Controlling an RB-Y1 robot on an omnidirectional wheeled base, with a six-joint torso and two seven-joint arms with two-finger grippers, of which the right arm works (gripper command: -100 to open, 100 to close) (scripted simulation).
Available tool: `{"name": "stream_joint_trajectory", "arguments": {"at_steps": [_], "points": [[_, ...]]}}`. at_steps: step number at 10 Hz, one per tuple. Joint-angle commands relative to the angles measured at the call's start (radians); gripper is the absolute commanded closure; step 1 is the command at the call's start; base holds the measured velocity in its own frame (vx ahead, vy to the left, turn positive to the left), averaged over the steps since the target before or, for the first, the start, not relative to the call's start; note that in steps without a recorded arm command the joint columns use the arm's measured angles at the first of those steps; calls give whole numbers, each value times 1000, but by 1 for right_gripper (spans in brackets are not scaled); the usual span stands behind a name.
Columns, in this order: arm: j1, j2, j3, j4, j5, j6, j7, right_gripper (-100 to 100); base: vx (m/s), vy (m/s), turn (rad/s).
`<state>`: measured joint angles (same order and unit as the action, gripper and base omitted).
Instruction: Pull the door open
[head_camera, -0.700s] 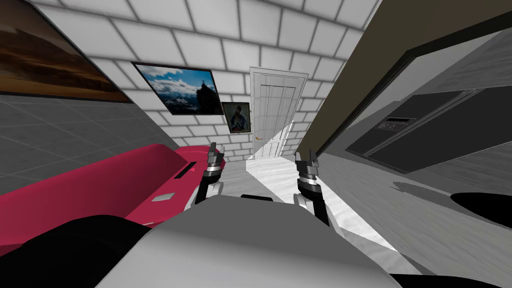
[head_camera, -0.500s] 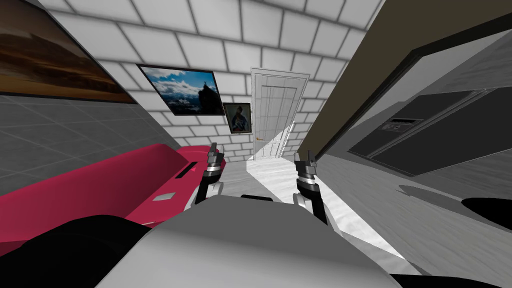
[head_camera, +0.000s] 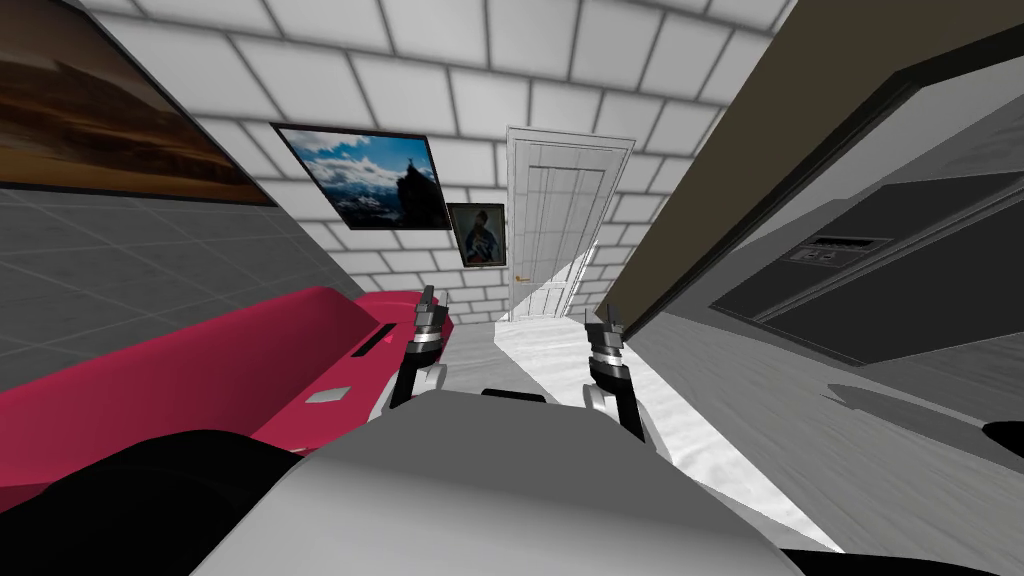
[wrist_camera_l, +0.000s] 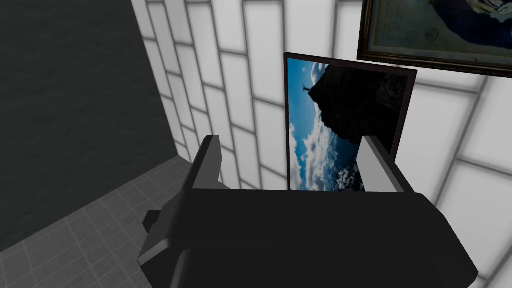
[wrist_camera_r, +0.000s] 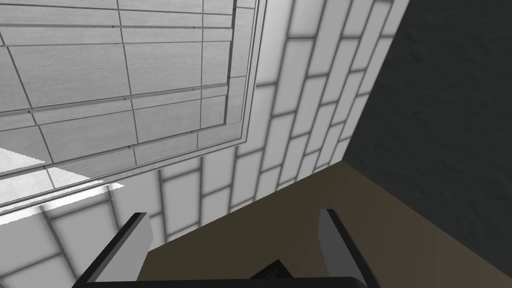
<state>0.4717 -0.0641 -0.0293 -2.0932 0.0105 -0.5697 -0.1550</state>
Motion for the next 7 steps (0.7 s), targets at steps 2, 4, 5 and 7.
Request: {"name": "stream_joint_trajectory", "arguments": {"at_steps": [2, 4, 5, 7], "points": [[-25, -5, -4, 57, -5, -8, 5, -100, 78, 5, 59], [-47, -10, -8, 107, -10, -17, 9, -100, 81, 11, 63], [-57, -12, -11, 133, -12, -21, 11, -100, 81, 8, 70], [-81, -17, -15, 190, -17, -31, 16, -100, 89, 11, 75]]}}
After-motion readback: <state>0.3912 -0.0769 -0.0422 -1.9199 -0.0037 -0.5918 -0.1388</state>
